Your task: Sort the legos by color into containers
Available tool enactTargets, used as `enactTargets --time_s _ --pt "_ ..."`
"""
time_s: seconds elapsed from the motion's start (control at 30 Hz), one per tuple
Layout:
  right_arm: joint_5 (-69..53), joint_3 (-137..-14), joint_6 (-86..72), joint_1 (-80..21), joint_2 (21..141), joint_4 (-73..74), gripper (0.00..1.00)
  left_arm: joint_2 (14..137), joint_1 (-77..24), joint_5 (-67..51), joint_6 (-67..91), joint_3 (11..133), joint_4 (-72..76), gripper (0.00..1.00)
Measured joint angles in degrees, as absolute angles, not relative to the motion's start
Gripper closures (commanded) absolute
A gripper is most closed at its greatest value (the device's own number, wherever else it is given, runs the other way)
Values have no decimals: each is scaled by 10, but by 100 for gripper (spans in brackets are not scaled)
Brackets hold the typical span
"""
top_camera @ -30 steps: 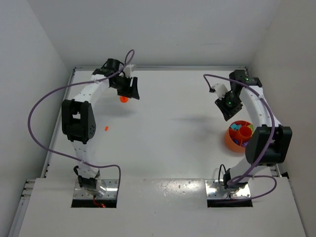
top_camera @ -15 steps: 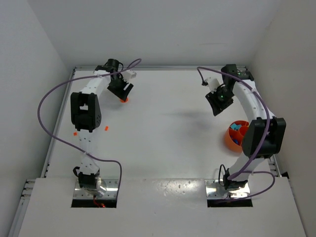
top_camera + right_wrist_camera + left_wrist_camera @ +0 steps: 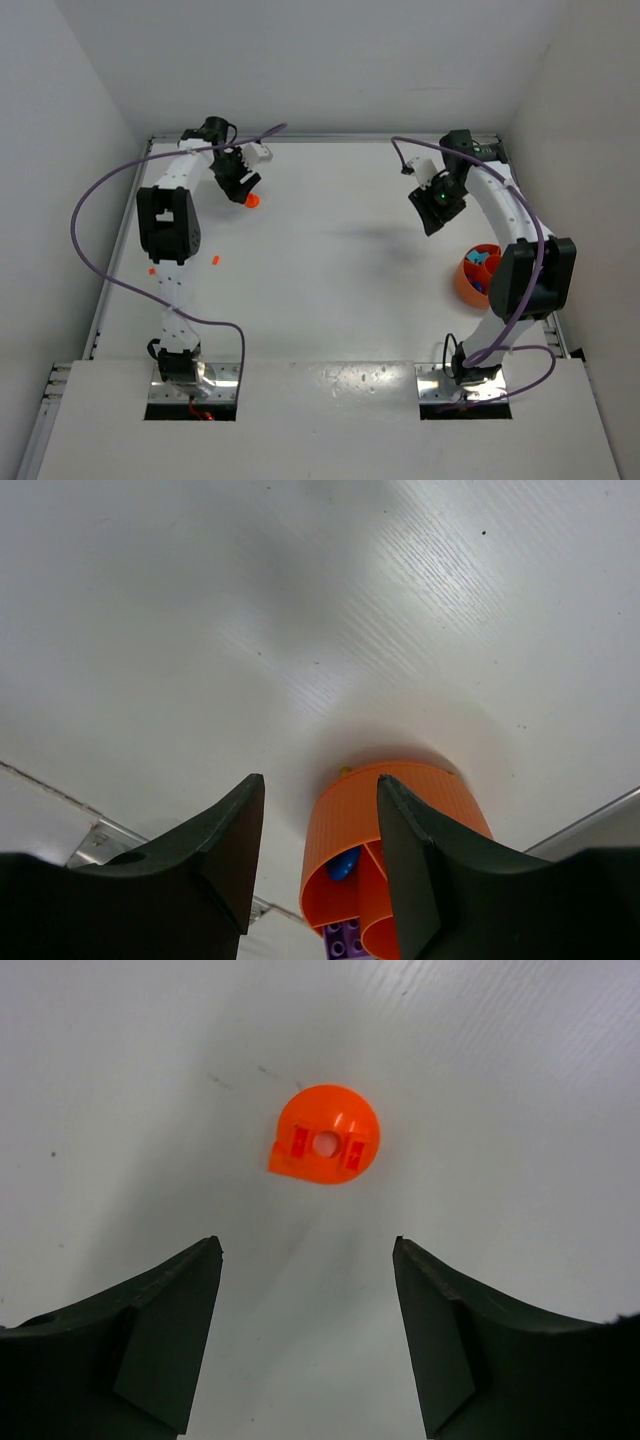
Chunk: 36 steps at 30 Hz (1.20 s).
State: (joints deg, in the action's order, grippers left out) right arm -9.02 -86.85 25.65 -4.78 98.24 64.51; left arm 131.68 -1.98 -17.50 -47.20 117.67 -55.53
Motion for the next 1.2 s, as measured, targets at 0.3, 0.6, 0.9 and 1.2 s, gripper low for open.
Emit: enactTargets --time_s 0.3,0.6,0.9,1.2 --pt "-81 -868 256 -58 982 645 49 1344 -19 -267 -499 1203 -576 25" --pt "-79 -868 256 -60 984 645 49 1377 -19 -274 -499 1216 -569 25" --pt "-78 -869 256 -65 995 645 49 1379 -19 -261 -499 1217 -549 26" --pt "-75 -882 256 -71 1011 643 49 1383 -19 -254 -499 1217 -534 31"
